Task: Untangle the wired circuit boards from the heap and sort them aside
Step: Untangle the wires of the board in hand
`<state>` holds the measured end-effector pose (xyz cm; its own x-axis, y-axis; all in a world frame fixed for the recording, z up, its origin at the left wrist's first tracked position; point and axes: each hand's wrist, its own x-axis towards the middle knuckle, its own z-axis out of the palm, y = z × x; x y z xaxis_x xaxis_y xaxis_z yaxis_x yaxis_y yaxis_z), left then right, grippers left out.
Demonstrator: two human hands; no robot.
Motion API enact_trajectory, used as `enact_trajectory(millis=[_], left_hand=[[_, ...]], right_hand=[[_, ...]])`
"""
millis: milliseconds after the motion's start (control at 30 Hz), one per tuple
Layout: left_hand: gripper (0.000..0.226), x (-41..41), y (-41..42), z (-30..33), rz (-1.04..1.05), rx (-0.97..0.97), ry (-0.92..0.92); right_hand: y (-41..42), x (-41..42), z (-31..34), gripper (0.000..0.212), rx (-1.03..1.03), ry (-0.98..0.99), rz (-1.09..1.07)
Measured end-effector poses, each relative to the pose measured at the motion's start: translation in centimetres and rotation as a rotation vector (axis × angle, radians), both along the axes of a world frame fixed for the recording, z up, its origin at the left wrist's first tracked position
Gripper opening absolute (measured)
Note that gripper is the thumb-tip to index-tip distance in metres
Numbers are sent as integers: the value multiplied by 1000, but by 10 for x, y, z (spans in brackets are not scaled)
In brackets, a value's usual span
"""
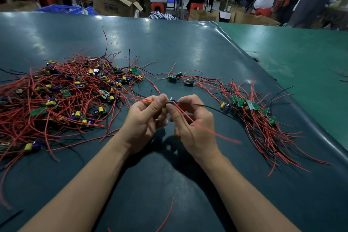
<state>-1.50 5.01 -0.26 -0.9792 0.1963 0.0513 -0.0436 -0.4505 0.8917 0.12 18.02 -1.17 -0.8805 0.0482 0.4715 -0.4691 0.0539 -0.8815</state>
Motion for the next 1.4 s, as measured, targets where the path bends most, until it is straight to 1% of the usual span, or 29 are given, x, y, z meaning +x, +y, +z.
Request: enact_trajectory(millis=[33,67,133,200,300,367,400,467,533,567,600,633,667,767,800,833,867,900,967,1033,1067,1100,1167,1233,1300,1400], left_hand=[[16,0,-1,1,-10,-9,-2],[19,-1,-2,1,-21,-29,-5],[31,0,-2,1,-63,-39,-29],[42,0,-1,1,-89,-23,-48],[49,0,1,3,-42,-26,-39],[50,0,-1,4,-2,-20,-77],[49,-1,-3,3,21,-8,-96],[45,-2,-8,5,72,21,-103],[42,-2,-11,6,129,33,-87],[39,-3,-12,6,164,26,-84],[36,-3,-13,7,217,4,-79],[34,-4,-15,6,295,-54,-55],[32,-5,-17,5,399,-177,4],[25,-6,-28,-3,717,-806,328],[21,-5,-32,-4,788,-971,419],[18,-5,-37,-5,845,-1096,483],[15,-6,-44,-5,903,-1205,502],[14,-8,-50,-6,963,-1315,471],[20,-13,-66,-6,1035,-1522,283],[32,-15,-80,-5,973,-1659,34],[37,-15,-84,-5,916,-1722,-58],[39,-15,-86,-6,871,-1781,-110],[36,-16,-87,-6,840,-1847,-128],[35,-18,-87,-4,840,-1874,-122],[35,-18,-88,-2,813,-1874,-104],[30,-15,-91,2,677,-1849,-7]], right_hand=[[1,0,0,12,25,-6,8],[2,-1,-1,11,56,-5,23],[3,-1,-2,15,163,45,32],[2,-2,-4,24,243,101,25],[3,-3,-3,26,170,86,-41],[7,-6,2,30,44,17,-201],[12,-8,5,31,-63,-22,-287],[24,-15,11,30,-394,-102,-407],[40,-23,14,26,-742,-281,-459],[45,-25,14,24,-856,-383,-460],[48,-26,11,22,-909,-453,-449],[48,-25,9,21,-908,-482,-433],[46,-25,7,21,-874,-479,-419],[40,-24,6,16,-787,-452,-428],[41,-24,6,14,-779,-455,-439],[43,-25,7,14,-775,-464,-439],[45,-25,7,15,-767,-481,-428],[47,-25,7,16,-746,-501,-407],[48,-25,6,16,-651,-524,-353],[44,-24,4,20,-508,-500,-288],[41,-23,3,23,-425,-478,-262],[37,-21,2,25,-337,-455,-242],[32,-18,1,28,-167,-413,-209],[29,-16,-1,29,-57,-384,-184],[29,-16,-1,29,-37,-380,-180],[31,-17,2,28,-61,-389,-183]])
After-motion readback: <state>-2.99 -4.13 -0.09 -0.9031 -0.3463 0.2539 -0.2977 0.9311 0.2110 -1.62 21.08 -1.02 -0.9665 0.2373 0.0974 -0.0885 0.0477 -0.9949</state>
